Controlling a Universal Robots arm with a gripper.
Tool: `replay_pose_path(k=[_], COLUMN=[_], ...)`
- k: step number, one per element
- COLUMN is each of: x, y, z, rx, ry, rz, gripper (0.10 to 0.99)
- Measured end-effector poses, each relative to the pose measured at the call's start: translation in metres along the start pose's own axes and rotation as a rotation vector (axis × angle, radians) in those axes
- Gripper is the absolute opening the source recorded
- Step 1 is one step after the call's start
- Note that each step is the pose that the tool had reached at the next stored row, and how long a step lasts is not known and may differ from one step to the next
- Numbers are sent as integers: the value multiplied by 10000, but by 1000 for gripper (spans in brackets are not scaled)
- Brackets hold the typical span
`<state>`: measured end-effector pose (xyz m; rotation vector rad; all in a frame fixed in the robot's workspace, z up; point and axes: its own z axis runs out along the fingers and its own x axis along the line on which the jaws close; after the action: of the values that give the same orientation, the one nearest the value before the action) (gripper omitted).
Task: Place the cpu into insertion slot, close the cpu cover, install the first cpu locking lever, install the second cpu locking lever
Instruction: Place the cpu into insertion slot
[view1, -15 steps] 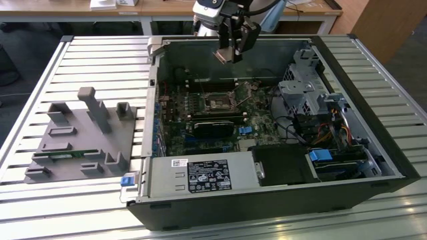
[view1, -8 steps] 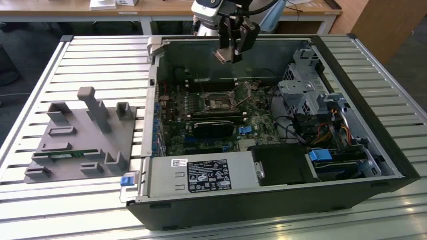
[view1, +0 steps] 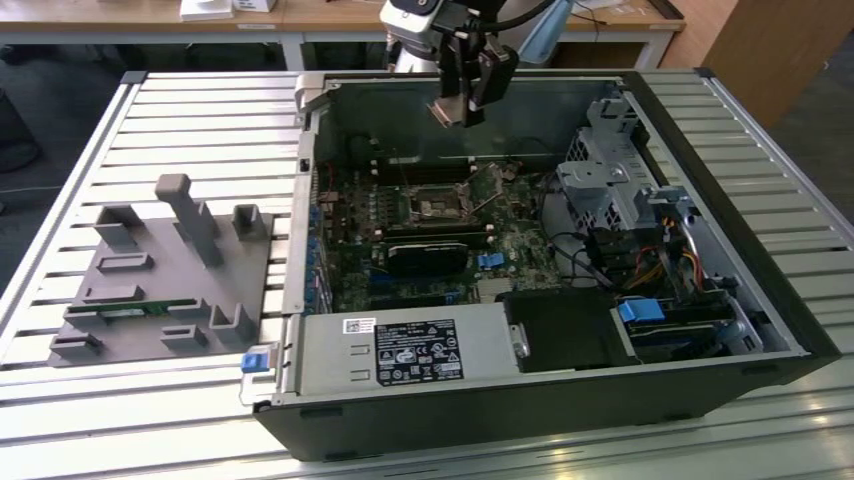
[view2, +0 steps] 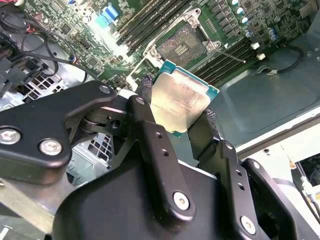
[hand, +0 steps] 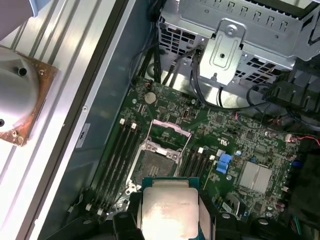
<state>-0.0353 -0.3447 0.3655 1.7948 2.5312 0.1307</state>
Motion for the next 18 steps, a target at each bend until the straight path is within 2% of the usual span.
replay_pose_path(k=[9,18], x=[0,0], y=[-1,-1], z=[10,15], rx=[-22,-39], ry=[-109,-188], rz=[1200,2073], gripper=[537,537])
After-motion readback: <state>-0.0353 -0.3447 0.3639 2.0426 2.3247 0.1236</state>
